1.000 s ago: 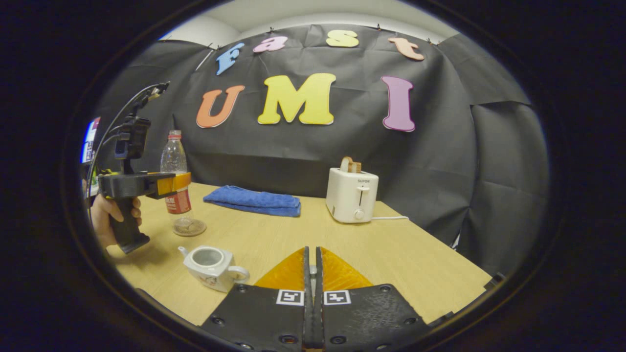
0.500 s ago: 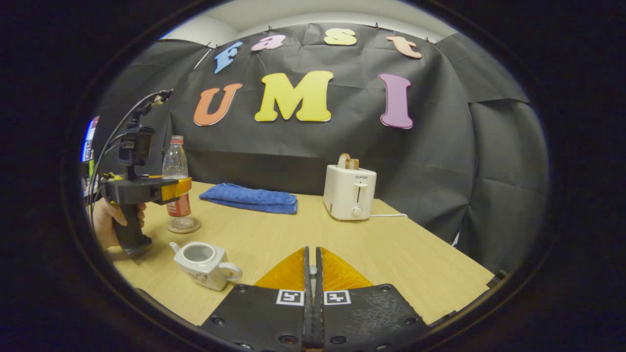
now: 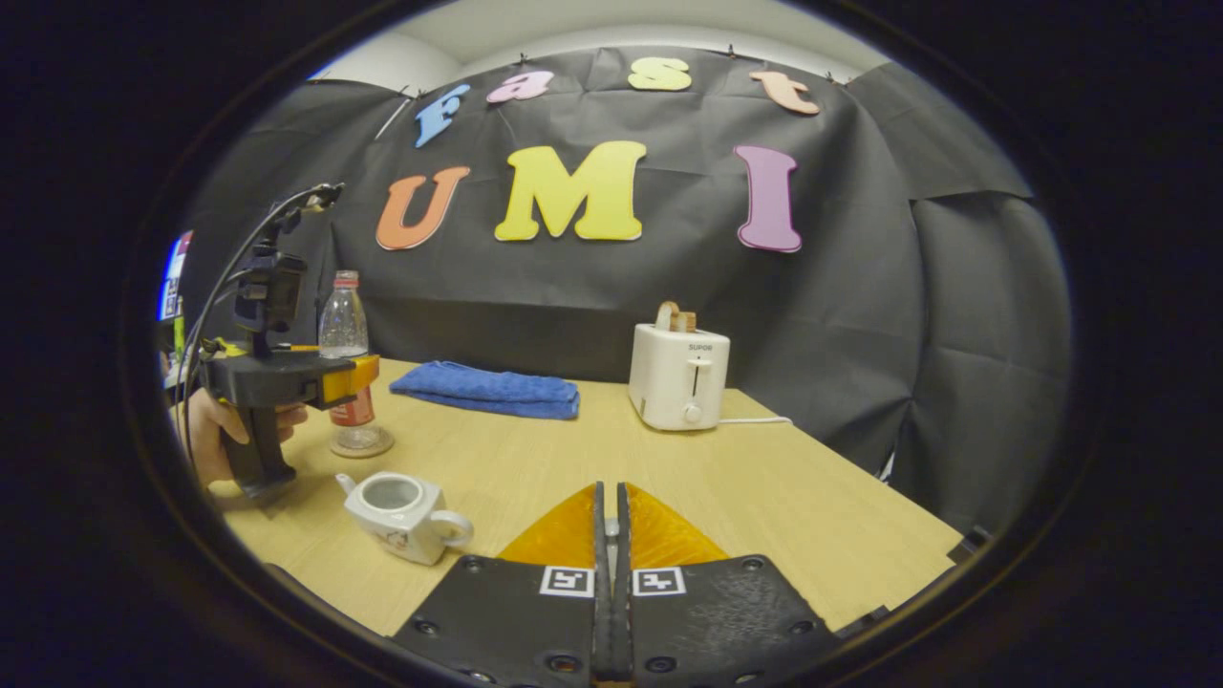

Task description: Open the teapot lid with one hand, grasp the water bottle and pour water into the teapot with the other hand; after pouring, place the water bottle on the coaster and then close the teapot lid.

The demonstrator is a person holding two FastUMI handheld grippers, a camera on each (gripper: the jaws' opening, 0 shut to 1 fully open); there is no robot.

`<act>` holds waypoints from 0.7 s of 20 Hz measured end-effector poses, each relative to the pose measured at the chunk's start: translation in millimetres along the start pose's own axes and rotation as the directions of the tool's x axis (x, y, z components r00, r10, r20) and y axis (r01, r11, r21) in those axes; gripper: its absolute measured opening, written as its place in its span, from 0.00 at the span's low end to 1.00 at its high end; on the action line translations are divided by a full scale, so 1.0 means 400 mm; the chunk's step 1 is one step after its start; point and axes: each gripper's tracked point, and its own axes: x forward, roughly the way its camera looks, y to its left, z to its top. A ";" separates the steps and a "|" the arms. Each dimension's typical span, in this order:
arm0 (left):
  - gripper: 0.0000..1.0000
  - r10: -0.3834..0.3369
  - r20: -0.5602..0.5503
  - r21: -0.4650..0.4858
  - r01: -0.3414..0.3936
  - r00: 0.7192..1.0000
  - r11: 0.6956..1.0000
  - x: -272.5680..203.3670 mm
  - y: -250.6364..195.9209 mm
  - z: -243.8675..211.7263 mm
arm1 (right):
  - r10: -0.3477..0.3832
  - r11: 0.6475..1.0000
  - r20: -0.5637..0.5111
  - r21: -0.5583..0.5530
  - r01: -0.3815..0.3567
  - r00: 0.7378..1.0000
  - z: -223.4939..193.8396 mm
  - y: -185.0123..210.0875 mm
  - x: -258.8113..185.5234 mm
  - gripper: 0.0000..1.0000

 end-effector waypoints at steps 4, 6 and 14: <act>0.99 0.024 0.033 0.003 -0.024 0.999 1.000 -0.029 0.018 0.032 | 0.009 1.000 0.010 -0.016 -0.008 1.000 0.019 0.023 -0.025 0.00; 0.99 0.025 0.045 0.001 -0.025 0.999 1.000 -0.055 0.028 0.049 | 0.016 1.000 0.015 -0.023 -0.016 1.000 0.025 0.040 -0.038 0.00; 0.99 0.066 0.042 0.007 -0.066 0.997 0.998 -0.178 0.101 0.053 | 0.100 0.995 0.021 -0.014 -0.100 0.995 0.049 0.150 -0.076 0.00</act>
